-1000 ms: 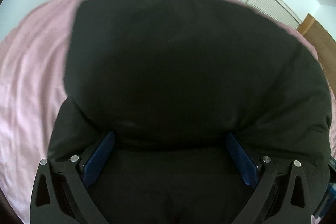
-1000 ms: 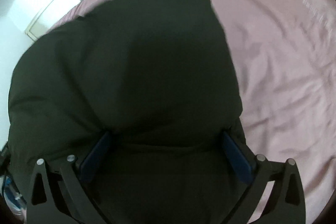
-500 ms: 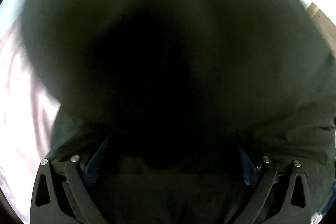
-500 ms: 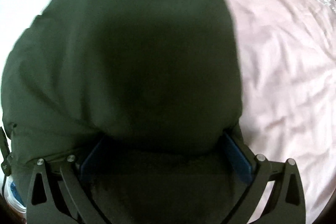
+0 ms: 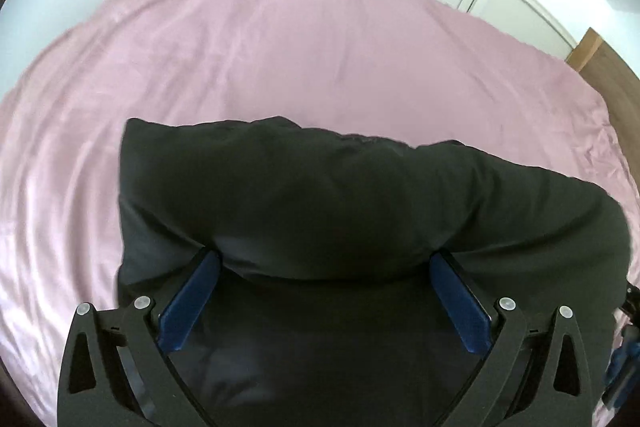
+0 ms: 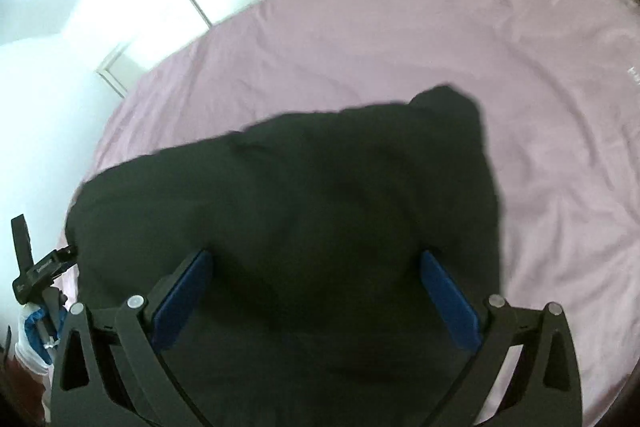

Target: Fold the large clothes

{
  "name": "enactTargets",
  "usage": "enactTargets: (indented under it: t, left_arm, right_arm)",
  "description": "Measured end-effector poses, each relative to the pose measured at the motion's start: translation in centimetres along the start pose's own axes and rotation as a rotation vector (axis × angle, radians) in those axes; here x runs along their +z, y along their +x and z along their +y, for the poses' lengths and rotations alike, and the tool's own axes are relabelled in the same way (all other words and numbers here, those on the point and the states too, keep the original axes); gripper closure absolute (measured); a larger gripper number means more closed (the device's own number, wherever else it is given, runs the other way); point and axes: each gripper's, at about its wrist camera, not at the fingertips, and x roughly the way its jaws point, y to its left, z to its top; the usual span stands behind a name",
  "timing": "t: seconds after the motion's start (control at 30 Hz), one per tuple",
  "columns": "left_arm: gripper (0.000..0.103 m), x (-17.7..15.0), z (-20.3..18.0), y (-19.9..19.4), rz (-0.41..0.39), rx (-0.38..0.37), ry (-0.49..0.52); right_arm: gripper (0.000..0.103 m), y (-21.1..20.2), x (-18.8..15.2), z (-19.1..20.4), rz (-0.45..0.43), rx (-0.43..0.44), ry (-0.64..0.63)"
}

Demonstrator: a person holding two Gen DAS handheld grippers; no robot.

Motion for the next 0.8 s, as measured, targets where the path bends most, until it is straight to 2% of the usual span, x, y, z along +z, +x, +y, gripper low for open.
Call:
enactTargets:
  t: [0.17,0.4,0.67,0.8]
  left_arm:
    - [0.001,2.0,0.4,3.9,0.052,-0.024,-0.051]
    - [0.001,3.3,-0.6,7.8,0.079,0.047,-0.027]
    - [0.001,2.8,-0.9,9.7,0.076,0.024,-0.069]
    - [0.001,2.7,-1.4,9.6,0.105,0.031,-0.062]
  right_arm:
    - [0.000,5.9,2.8,-2.6,0.050,-0.010,0.096]
    - [0.000,10.8,4.8,-4.8,0.100,-0.042,0.128]
    - [0.000,13.0,5.0,-5.3,0.094,-0.029,0.148]
    - [0.000,13.6,4.8,-5.4,0.088,-0.040,0.153]
